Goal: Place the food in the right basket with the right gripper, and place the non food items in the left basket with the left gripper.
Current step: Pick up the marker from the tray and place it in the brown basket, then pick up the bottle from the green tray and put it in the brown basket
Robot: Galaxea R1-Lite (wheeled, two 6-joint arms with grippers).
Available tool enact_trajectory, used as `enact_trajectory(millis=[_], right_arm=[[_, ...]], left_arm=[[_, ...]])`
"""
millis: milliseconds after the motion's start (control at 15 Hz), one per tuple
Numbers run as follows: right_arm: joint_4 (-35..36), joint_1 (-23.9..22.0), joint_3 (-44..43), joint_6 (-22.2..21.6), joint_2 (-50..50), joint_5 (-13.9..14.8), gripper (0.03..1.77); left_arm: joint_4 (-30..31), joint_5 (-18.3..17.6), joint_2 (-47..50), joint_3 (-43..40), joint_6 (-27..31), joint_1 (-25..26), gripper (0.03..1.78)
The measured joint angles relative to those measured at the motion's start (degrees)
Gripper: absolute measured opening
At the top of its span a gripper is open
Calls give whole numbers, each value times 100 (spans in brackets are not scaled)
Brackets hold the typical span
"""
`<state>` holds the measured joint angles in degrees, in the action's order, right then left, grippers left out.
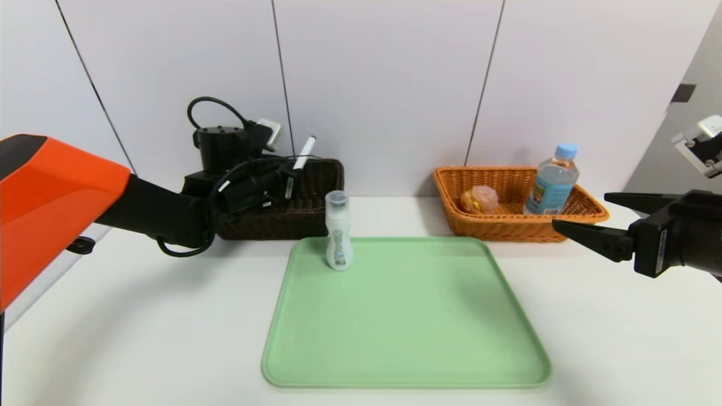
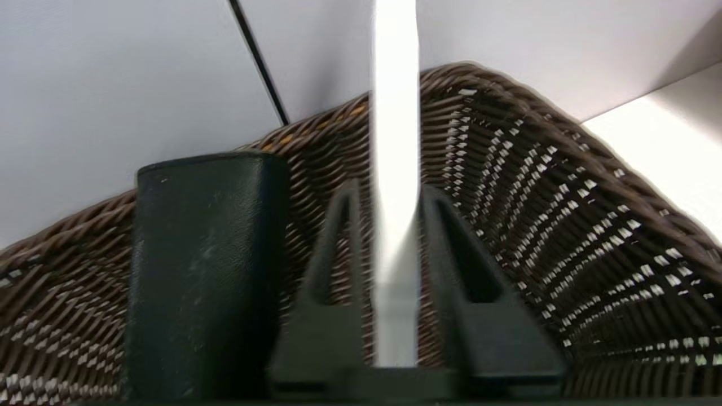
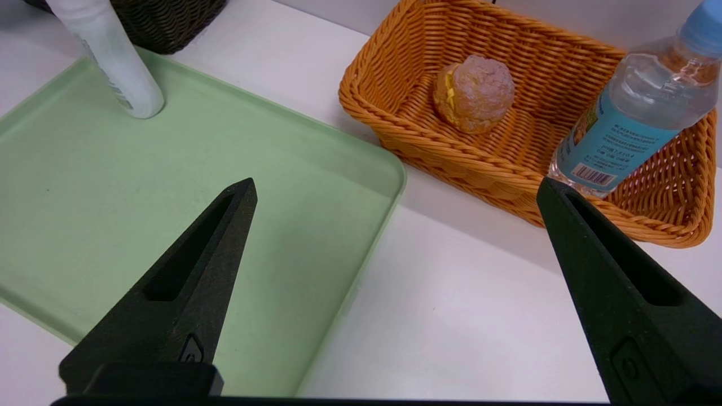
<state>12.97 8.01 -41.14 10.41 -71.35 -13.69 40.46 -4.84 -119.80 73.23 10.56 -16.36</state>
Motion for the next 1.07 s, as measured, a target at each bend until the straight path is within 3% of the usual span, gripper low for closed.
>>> enact_trajectory(millis=[200, 467, 800, 1067], right_arm=[[-5, 9, 9, 4, -6, 13, 171], [-10, 30, 27, 6, -6, 38, 171], [12, 52, 18, -7, -12, 35, 171], [11, 41, -20, -33, -32, 33, 171]], left_arm=[[424, 18, 6, -13, 16, 32, 87], [532, -17, 52, -30, 13, 85, 121], [-119, -78, 714, -421, -83, 0, 144], [-13, -87, 1423, -1362, -855, -699, 154]])
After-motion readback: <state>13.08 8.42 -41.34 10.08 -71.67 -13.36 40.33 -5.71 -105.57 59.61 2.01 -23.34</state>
